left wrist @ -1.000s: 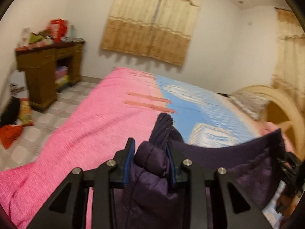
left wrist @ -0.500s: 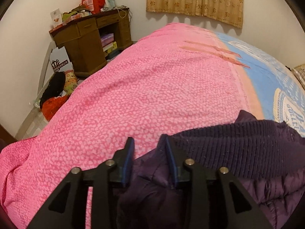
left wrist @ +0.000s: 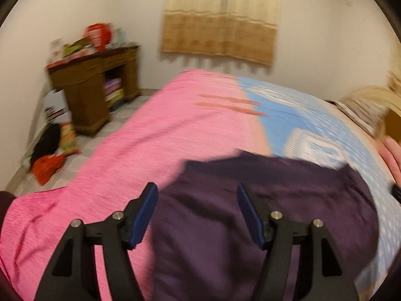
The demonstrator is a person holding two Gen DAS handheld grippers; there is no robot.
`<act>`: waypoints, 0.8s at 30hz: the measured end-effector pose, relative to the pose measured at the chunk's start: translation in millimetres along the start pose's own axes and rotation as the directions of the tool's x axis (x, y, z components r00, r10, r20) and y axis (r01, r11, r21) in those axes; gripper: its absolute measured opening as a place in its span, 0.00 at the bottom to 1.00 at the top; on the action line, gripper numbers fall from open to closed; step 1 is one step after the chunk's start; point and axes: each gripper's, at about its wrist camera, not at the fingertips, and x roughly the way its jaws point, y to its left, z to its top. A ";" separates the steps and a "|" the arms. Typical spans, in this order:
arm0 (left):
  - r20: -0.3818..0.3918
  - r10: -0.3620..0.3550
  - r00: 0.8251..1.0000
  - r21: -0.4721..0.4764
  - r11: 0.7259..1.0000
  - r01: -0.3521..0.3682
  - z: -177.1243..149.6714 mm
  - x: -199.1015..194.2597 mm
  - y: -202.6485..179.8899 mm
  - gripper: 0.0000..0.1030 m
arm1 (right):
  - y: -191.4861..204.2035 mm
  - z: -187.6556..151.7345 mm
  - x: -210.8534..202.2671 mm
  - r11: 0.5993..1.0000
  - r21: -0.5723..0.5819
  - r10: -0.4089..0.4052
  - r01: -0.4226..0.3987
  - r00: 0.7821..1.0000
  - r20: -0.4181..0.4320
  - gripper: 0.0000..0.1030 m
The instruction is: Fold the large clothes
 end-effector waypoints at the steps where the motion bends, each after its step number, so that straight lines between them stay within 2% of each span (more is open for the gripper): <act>1: -0.010 -0.026 1.000 0.019 0.999 0.026 -5.5 1.0 -17.5 0.66 | 10.0 -3.1 5.5 1.000 0.001 0.011 -0.011 1.000 -0.006 0.34; 4: -0.049 -0.043 0.998 0.017 0.999 0.044 -15.4 19.8 -46.1 0.66 | 32.8 -13.9 42.2 0.999 -0.042 -0.036 0.034 0.999 -0.033 0.34; 5: -0.075 -0.029 0.997 0.013 0.999 0.030 -21.9 29.4 -50.6 0.70 | 34.6 -21.9 60.5 0.996 -0.059 -0.070 0.066 0.995 -0.071 0.34; 6: -0.101 0.003 0.995 0.021 1.000 -0.001 -25.5 44.4 -53.2 0.71 | 29.2 -39.9 90.9 0.994 -0.054 -0.098 0.090 0.982 -0.164 0.34; 7: -0.104 0.015 0.994 0.025 1.000 -0.013 -30.8 55.0 -53.7 0.73 | 24.4 -51.8 104.2 0.995 -0.054 -0.093 0.084 0.977 -0.191 0.34; 8: -0.089 0.020 0.996 0.029 0.999 -0.018 -34.0 59.2 -53.1 0.73 | 23.9 -62.4 106.4 0.995 -0.069 -0.085 0.075 0.984 -0.154 0.34; 11: -0.054 0.075 0.996 0.072 0.995 -0.071 -39.8 61.7 -58.7 0.73 | 28.3 -60.3 104.9 0.991 -0.095 -0.106 0.093 0.985 -0.139 0.34; 15: -0.055 0.144 0.988 0.113 0.984 -0.137 -39.9 70.4 -69.7 0.73 | 29.3 -58.8 102.9 0.990 -0.097 -0.111 0.098 0.984 -0.137 0.35; 18: -0.055 0.158 0.986 0.117 0.982 -0.150 -39.6 73.0 -70.1 0.74 | 30.3 -55.0 94.9 0.991 -0.085 -0.114 0.101 0.981 -0.154 0.34; 20: -0.055 0.150 0.987 0.110 0.984 -0.143 -42.2 71.0 -71.0 0.74 | 24.9 -50.4 68.8 0.996 -0.031 -0.086 0.084 0.993 -0.084 0.34; 22: -0.051 0.144 0.988 0.106 0.985 -0.138 -43.4 70.4 -70.7 0.74 | 19.3 -49.9 48.4 0.993 0.012 -0.115 0.116 0.992 -0.042 0.34; 24: -0.047 0.146 0.988 0.108 0.984 -0.141 -47.6 67.1 -71.2 0.74 | 5.6 -56.2 43.8 0.984 0.031 -0.171 0.173 0.983 -0.067 0.34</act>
